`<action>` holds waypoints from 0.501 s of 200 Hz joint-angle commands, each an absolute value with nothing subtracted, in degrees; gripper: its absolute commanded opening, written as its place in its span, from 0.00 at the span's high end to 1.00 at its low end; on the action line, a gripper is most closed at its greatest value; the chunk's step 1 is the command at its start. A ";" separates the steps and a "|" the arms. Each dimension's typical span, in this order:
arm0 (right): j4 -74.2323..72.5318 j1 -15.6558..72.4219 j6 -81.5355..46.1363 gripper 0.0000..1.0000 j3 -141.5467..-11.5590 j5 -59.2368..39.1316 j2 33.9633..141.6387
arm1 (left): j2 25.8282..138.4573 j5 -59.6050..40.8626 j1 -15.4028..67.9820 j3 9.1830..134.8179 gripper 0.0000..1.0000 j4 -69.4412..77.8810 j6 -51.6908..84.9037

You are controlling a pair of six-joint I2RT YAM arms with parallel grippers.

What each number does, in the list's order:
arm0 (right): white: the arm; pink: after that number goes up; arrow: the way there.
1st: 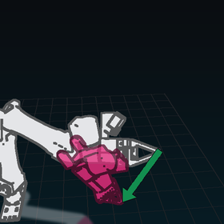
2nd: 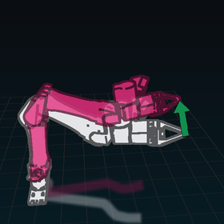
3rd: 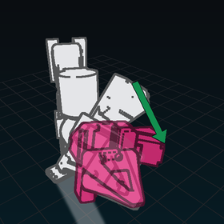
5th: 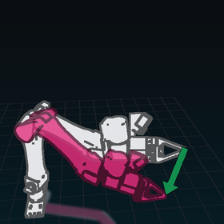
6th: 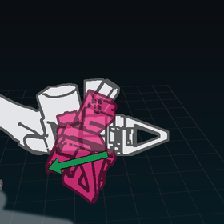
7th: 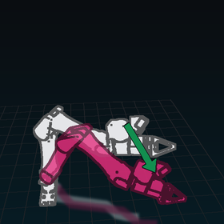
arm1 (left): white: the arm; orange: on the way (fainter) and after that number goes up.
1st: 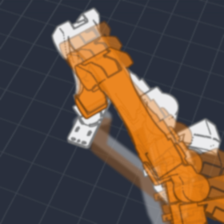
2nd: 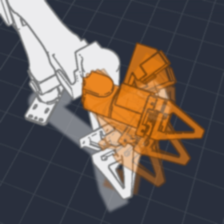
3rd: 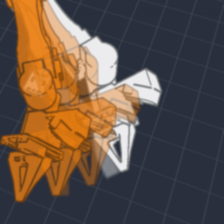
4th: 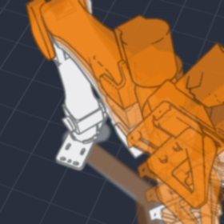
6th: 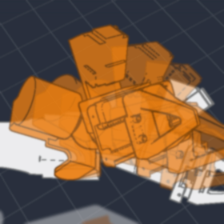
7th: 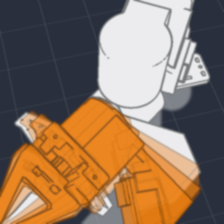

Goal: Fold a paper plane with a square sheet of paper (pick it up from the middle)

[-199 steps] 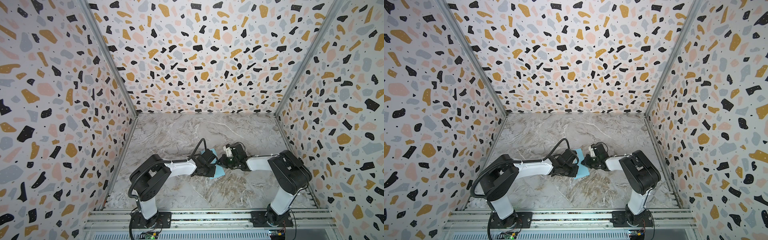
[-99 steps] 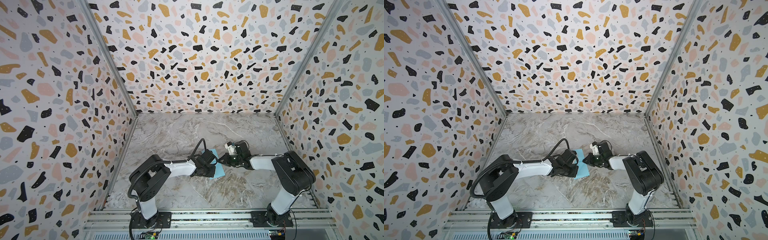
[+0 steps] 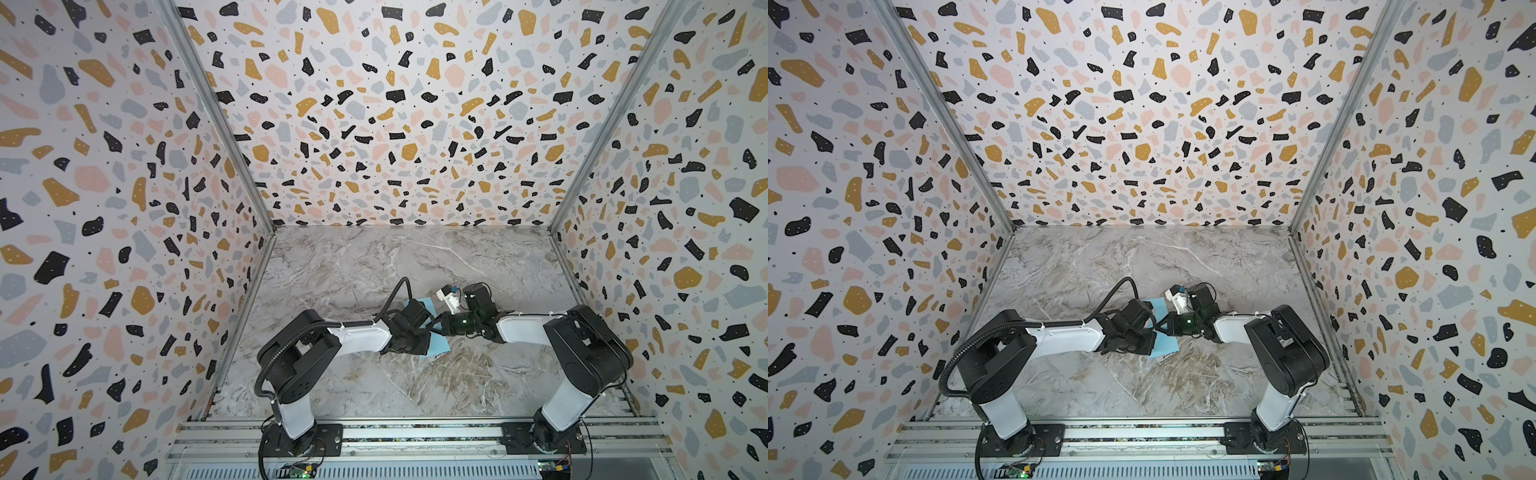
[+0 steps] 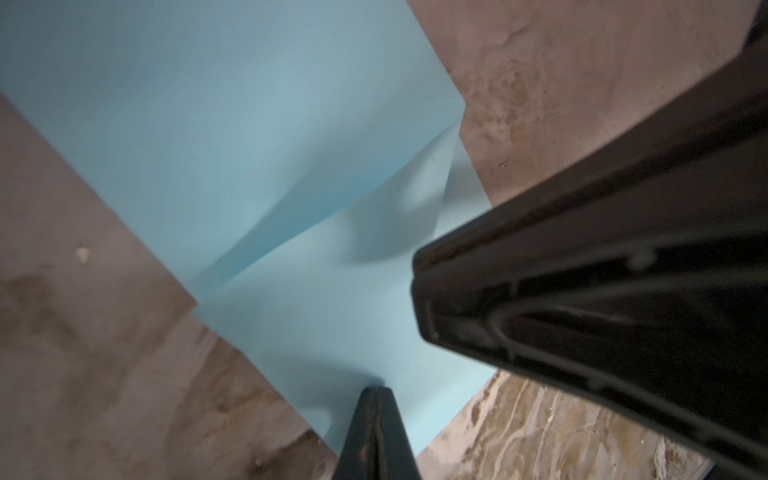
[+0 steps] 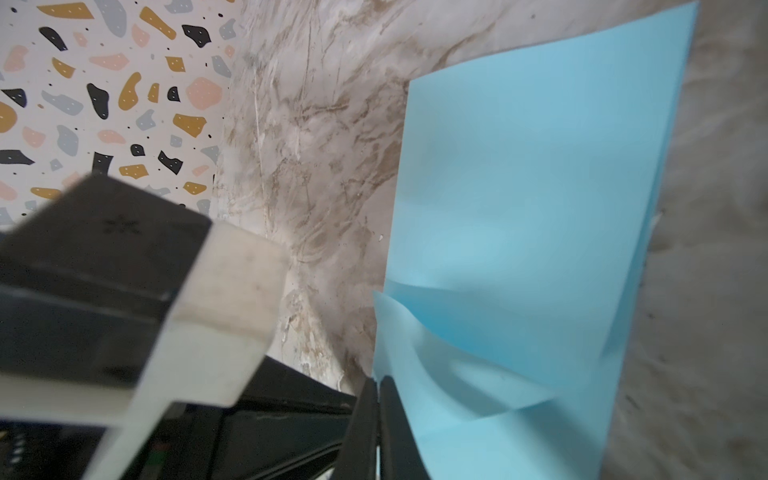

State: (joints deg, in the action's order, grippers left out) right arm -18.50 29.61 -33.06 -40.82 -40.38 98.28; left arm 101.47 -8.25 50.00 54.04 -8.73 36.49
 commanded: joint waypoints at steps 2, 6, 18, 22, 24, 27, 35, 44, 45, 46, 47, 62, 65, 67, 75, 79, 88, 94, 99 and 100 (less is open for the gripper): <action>-17.98 29.82 -31.82 0.93 -40.28 -40.50 99.49 | 102.93 -8.20 50.62 51.82 1.00 -12.37 35.90; -17.97 29.83 -31.74 0.93 -40.17 -40.48 99.69 | 102.92 -8.24 50.62 51.89 1.00 -12.37 35.94; -18.15 29.87 -31.56 0.93 -40.04 -40.73 100.12 | 102.94 -8.15 50.66 51.94 1.00 -12.31 35.94; -18.15 29.96 -31.42 0.93 -40.05 -40.80 100.31 | 102.97 -8.17 50.65 51.89 1.00 -12.35 36.03; -18.07 29.97 -31.39 0.93 -40.09 -40.90 100.42 | 103.00 -8.17 50.63 51.91 1.00 -12.38 36.04; -18.07 29.98 -31.30 0.93 -40.10 -40.99 100.52 | 103.05 -8.17 50.65 51.92 1.00 -12.35 36.07; -18.11 30.10 -31.04 0.93 -40.20 -41.45 100.76 | 103.01 -8.16 50.66 51.87 1.00 -12.39 36.07; -18.23 30.31 -30.60 0.93 -40.20 -42.12 100.85 | 103.02 -8.17 50.71 51.94 1.00 -12.36 36.12; -18.23 30.31 -30.60 0.93 -40.20 -42.12 100.85 | 103.01 -8.17 50.71 51.94 1.00 -12.38 36.12; -18.21 30.36 -30.55 0.93 -40.18 -42.11 100.92 | 103.01 -8.17 50.71 51.90 1.00 -12.39 36.12; -18.20 30.39 -30.52 0.93 -40.17 -42.15 100.91 | 103.01 -8.17 50.71 51.88 1.00 -12.39 36.12; -18.37 30.81 -30.10 0.93 -40.22 -42.66 100.94 | 103.01 -8.16 50.65 51.97 1.00 -12.37 36.12; -18.35 30.92 -30.00 0.93 -40.17 -42.71 100.90 | 103.01 -8.13 50.68 51.92 1.00 -12.39 36.06; -18.23 30.98 -29.93 0.93 -40.17 -42.69 100.94 | 103.05 -8.10 50.68 51.96 1.00 -12.39 36.11; -17.99 31.26 -29.84 0.93 -40.11 -42.45 100.95 | 103.01 -8.04 50.75 52.01 1.00 -12.31 36.12; -17.94 31.29 -29.72 0.93 -40.08 -42.35 101.06 | 103.01 -8.03 50.72 52.03 1.00 -12.39 36.12; -17.65 31.51 -29.41 0.93 -39.91 -42.20 101.26 | 102.97 -8.00 50.72 52.03 1.00 -12.39 36.12; -17.31 31.55 -29.23 0.93 -39.84 -42.08 101.56 | 102.93 -7.99 50.76 52.06 1.00 -12.39 36.12; -17.12 31.60 -29.05 0.93 -39.73 -41.84 101.75 | 102.93 -7.99 50.79 52.07 1.00 -12.46 36.12; -17.08 31.57 -29.03 0.93 -39.73 -41.79 101.81 | 102.92 -8.00 50.79 52.10 1.00 -12.47 36.12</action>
